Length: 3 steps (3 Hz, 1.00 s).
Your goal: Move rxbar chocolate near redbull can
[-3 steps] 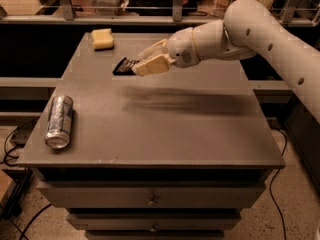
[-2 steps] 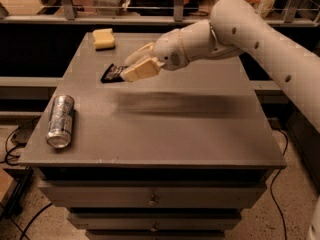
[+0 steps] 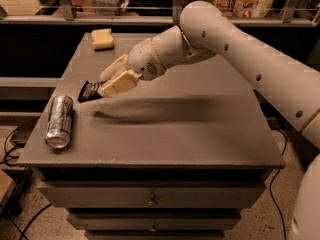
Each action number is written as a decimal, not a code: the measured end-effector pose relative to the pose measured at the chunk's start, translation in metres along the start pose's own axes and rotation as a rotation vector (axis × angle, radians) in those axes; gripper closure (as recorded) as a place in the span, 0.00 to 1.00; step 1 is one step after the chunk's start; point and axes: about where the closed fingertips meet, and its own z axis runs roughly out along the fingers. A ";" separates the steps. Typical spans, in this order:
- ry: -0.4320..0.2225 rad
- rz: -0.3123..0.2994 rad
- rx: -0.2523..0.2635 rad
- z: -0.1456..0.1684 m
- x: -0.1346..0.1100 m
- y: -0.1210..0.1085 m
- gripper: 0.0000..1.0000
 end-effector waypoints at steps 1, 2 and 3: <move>0.027 0.001 -0.027 0.013 0.010 0.009 0.53; 0.035 0.007 -0.032 0.016 0.017 0.013 0.30; 0.047 0.010 -0.048 0.024 0.019 0.020 0.07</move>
Offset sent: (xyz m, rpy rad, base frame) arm -0.0144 -0.0018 -0.0310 -0.0491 0.0228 0.0150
